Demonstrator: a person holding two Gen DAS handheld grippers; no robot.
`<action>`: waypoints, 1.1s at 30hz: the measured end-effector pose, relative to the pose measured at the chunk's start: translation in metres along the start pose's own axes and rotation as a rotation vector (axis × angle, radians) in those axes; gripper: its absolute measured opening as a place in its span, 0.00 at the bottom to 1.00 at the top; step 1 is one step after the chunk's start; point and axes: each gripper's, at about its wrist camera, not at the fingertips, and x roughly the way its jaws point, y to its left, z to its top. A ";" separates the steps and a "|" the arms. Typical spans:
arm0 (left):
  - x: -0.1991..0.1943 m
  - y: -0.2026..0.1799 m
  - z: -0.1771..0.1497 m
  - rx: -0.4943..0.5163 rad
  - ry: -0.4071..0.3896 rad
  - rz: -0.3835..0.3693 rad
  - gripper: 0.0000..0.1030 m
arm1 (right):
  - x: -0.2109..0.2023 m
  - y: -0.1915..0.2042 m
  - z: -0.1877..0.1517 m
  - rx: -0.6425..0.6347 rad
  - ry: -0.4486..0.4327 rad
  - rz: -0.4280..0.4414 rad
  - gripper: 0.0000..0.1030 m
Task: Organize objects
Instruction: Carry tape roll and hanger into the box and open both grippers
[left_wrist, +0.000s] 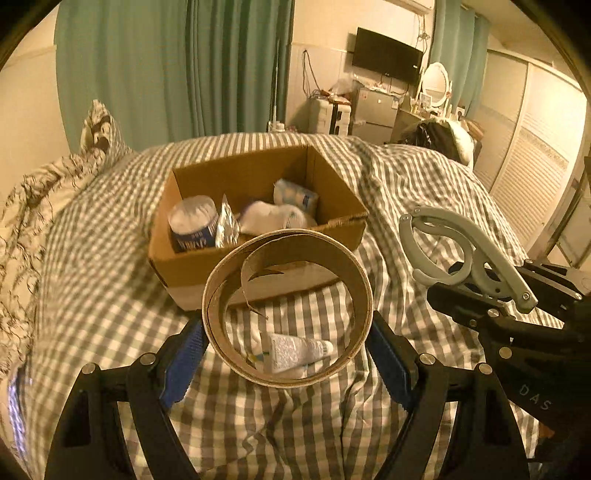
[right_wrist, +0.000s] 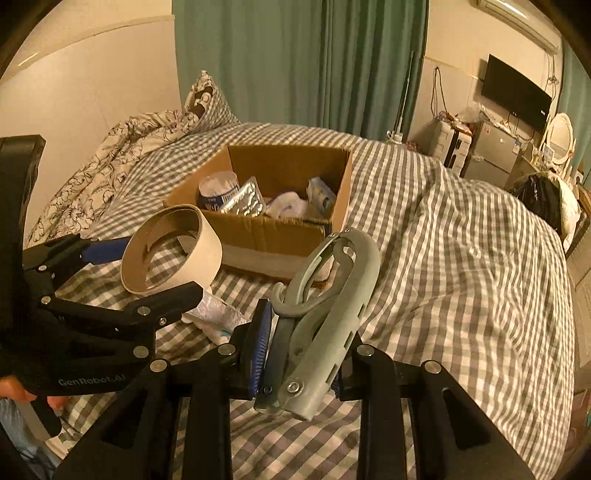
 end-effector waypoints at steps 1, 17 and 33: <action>-0.002 0.000 0.002 0.001 -0.005 0.003 0.83 | -0.002 0.001 0.002 -0.004 -0.005 -0.001 0.26; -0.010 0.038 0.070 -0.018 -0.107 0.091 0.83 | -0.011 0.001 0.077 -0.040 -0.122 0.031 0.26; 0.059 0.059 0.111 -0.001 -0.072 0.147 0.83 | 0.057 -0.002 0.160 -0.063 -0.107 0.027 0.26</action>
